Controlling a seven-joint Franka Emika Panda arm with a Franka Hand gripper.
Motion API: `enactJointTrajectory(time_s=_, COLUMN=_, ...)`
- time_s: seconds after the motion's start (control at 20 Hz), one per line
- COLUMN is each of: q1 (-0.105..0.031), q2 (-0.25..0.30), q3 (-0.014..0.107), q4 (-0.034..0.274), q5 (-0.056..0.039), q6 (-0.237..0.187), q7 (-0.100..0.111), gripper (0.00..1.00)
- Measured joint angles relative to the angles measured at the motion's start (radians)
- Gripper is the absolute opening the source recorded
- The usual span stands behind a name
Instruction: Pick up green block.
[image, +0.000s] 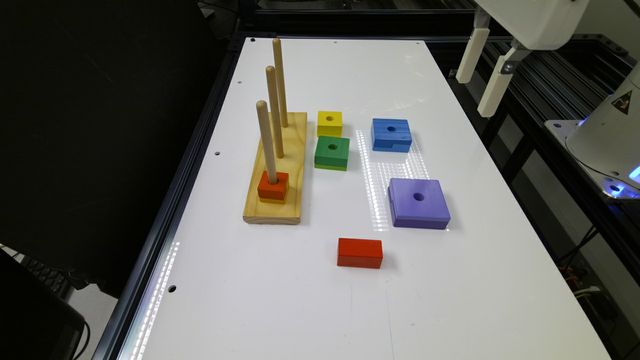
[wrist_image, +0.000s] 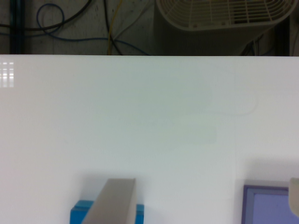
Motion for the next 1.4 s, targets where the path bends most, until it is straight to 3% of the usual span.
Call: enactJointTrajectory(time_s=1.4, q1=0.001, q2=0.001, q3=0.000, q4=0.023, q5=0.0000, q6=0.003, q7=0.000, gripper=1.00)
